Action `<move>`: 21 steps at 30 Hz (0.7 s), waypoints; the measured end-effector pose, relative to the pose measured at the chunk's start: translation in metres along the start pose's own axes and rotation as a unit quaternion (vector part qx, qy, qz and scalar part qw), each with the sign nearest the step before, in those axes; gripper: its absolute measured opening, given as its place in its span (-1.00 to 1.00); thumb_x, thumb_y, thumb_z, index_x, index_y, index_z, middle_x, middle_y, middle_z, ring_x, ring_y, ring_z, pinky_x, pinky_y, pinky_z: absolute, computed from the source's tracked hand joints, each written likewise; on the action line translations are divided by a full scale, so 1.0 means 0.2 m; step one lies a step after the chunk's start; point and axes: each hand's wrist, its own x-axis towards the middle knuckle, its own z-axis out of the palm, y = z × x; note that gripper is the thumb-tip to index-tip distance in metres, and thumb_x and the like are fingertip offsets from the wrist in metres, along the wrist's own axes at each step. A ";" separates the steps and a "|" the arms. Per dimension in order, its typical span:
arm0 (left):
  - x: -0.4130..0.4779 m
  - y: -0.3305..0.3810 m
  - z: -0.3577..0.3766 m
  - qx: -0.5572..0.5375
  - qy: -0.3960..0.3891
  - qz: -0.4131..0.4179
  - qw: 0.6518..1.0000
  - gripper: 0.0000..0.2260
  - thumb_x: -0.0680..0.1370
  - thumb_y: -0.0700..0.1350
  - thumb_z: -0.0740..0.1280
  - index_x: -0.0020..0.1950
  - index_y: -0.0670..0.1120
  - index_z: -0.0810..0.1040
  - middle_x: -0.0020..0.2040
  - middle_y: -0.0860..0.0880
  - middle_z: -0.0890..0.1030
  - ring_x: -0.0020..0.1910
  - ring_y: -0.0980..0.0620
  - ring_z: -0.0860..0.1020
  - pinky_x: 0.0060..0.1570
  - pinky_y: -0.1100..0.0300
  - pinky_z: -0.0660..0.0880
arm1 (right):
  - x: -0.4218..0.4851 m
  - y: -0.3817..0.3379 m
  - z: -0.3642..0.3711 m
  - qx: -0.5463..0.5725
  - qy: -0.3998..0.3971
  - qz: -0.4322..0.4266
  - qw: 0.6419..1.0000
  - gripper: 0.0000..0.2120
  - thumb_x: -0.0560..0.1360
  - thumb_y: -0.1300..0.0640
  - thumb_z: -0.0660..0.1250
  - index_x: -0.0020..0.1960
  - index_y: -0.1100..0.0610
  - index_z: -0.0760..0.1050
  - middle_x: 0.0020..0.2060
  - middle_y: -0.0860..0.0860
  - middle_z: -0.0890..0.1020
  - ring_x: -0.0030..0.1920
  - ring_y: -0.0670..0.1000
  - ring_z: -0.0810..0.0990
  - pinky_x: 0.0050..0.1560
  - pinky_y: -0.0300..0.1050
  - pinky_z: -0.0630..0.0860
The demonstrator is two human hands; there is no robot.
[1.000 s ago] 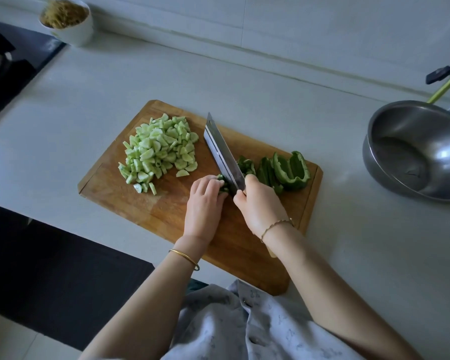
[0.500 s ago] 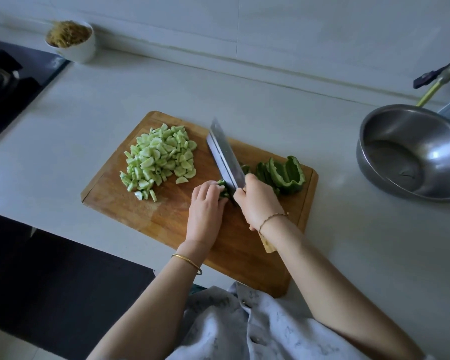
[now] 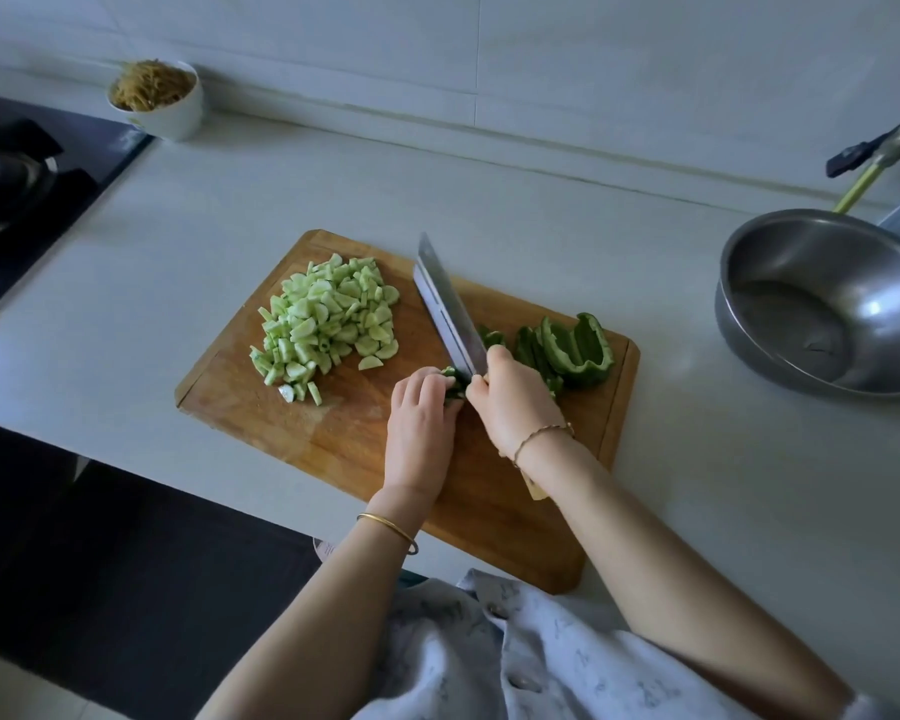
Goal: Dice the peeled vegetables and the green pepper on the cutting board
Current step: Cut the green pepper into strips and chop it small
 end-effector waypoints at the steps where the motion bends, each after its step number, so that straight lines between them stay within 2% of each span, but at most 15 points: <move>1: 0.00 0.00 0.00 0.002 0.003 0.002 1.000 -0.86 0.54 -0.23 0.33 0.08 -0.24 0.53 0.18 -0.17 0.54 0.20 -0.15 0.45 0.19 0.08 0.39 | -0.01 0.03 -0.01 0.041 -0.007 0.022 0.999 -0.91 0.63 0.11 0.10 0.00 0.13 0.29 -0.26 0.04 0.47 -0.32 0.09 0.54 -0.36 0.00 0.58; 3: 0.00 0.00 0.01 0.006 0.006 0.006 1.000 -0.85 0.54 -0.25 0.34 0.09 -0.23 0.53 0.17 -0.17 0.54 0.19 -0.16 0.46 0.18 0.09 0.40 | -0.02 0.08 0.00 0.109 -0.021 0.057 0.992 -0.90 0.64 0.10 0.10 0.03 0.12 0.32 -0.23 0.07 0.51 -0.38 0.05 0.54 -0.46 -0.09 0.57; 5: 0.00 -0.01 0.01 0.007 0.008 0.006 1.000 -0.86 0.54 -0.24 0.34 0.09 -0.23 0.53 0.17 -0.16 0.54 0.18 -0.15 0.46 0.17 0.11 0.39 | -0.03 0.12 0.01 0.155 -0.025 0.073 0.985 -0.89 0.64 0.10 0.11 0.08 0.13 0.33 -0.27 0.07 0.49 -0.45 -0.01 0.48 -0.54 -0.18 0.48; 9: -0.01 -0.01 0.01 -0.003 0.008 -0.001 1.000 -0.86 0.54 -0.24 0.34 0.08 -0.22 0.52 0.17 -0.15 0.53 0.18 -0.14 0.44 0.15 0.11 0.39 | -0.05 0.14 0.01 0.245 -0.029 0.095 0.964 -0.72 0.65 0.10 0.12 0.32 0.16 0.30 -0.35 0.05 0.45 -0.53 -0.08 0.36 -0.61 -0.28 0.36; 10: -0.01 -0.01 0.00 -0.008 0.007 -0.002 1.000 -0.84 0.53 -0.23 0.34 0.10 -0.21 0.52 0.17 -0.14 0.53 0.19 -0.14 0.43 0.16 0.09 0.39 | -0.06 0.13 0.01 0.246 -0.026 0.084 0.965 -0.74 0.64 0.09 0.13 0.30 0.15 0.30 -0.35 0.05 0.45 -0.54 -0.09 0.36 -0.61 -0.29 0.36; 13: 0.00 -0.01 -0.01 -0.040 0.007 -0.018 0.999 -0.73 0.52 -0.22 0.37 0.21 -0.17 0.48 0.20 -0.09 0.52 0.22 -0.09 0.37 0.19 0.09 0.36 | -0.06 0.12 -0.02 0.207 0.018 0.027 0.978 -0.90 0.63 0.09 0.14 0.03 0.12 0.34 -0.35 0.05 0.45 -0.51 -0.07 0.38 -0.59 -0.27 0.36; 16: -0.01 0.01 -0.03 -0.071 0.004 -0.052 0.996 -0.64 0.51 -0.19 0.39 0.28 -0.17 0.43 0.23 -0.08 0.50 0.23 -0.07 0.35 0.16 0.20 0.29 | -0.07 0.12 -0.04 0.164 0.051 -0.010 0.985 -0.81 0.63 0.09 0.14 -0.15 0.08 0.27 -0.35 0.05 0.44 -0.47 -0.03 0.39 -0.61 -0.29 0.34; 21: 0.00 0.00 -0.03 -0.072 0.001 -0.048 0.996 -0.66 0.50 -0.19 0.40 0.26 -0.17 0.48 0.21 -0.10 0.51 0.23 -0.06 0.40 0.18 0.25 0.28 | -0.10 0.14 -0.03 0.145 0.053 -0.016 0.988 -0.75 0.62 0.09 0.15 -0.22 0.04 0.22 -0.35 0.05 0.44 -0.47 -0.03 0.40 -0.61 -0.27 0.36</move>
